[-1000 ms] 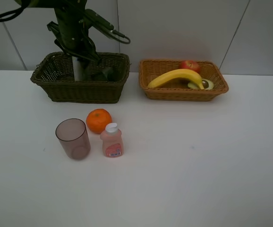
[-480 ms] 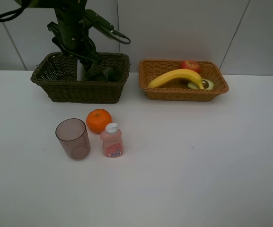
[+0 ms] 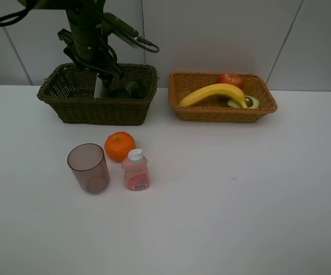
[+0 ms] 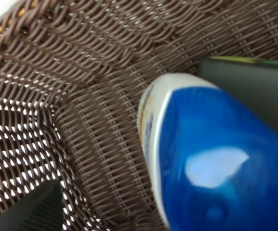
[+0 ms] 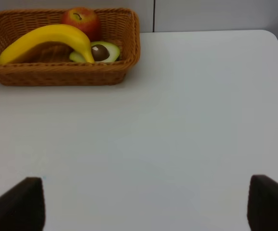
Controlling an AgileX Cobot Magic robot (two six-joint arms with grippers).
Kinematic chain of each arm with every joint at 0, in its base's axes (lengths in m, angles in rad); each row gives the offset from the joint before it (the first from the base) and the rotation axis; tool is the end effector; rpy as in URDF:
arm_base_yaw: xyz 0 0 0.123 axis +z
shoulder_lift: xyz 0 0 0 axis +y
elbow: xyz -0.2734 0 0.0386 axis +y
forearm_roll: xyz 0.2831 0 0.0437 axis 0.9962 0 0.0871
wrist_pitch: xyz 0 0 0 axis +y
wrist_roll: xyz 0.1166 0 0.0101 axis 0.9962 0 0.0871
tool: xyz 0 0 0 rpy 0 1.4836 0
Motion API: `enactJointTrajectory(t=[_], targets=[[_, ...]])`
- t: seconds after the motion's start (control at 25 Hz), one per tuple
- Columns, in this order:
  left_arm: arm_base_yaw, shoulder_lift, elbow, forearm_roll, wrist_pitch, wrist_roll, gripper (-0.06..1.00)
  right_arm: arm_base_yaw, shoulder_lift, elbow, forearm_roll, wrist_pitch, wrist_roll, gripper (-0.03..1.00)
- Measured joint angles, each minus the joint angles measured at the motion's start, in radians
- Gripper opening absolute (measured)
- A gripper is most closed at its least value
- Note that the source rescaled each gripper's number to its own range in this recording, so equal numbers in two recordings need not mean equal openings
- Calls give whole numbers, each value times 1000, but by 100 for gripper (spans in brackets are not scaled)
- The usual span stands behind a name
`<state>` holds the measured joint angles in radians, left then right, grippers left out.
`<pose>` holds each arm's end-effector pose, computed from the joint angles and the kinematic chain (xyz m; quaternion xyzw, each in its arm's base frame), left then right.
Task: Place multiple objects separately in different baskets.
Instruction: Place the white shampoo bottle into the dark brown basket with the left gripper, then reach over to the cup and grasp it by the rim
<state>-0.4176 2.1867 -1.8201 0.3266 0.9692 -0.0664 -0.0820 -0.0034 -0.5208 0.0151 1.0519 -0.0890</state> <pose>0.4767 -0.1776 0.1570 0.2384 0.9468 0.1048 0.1889 0.0554 -0.0030 0.2902 -0.0033 0.8445 -0.0382 0.5342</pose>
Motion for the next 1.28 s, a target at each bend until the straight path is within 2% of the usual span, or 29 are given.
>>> enactJointTrajectory(t=[0.24, 0.44, 0.68, 0.92, 1.28], targets=[[0, -70, 0, -23, 17, 9, 94, 0, 0, 0, 0, 0, 0, 81], [0, -140, 0, -55, 108, 26, 94, 0, 0, 0, -1, 0, 0, 81], [0, -202, 0, -146, 232, 60, 94, 0, 0, 0, -1, 0, 0, 81], [-2, -246, 6, -214, 244, 144, 94, 0, 0, 0, -1, 0, 0, 81], [-20, -365, 203, -285, 245, 205, 94, 0, 0, 0, -1, 0, 0, 81]])
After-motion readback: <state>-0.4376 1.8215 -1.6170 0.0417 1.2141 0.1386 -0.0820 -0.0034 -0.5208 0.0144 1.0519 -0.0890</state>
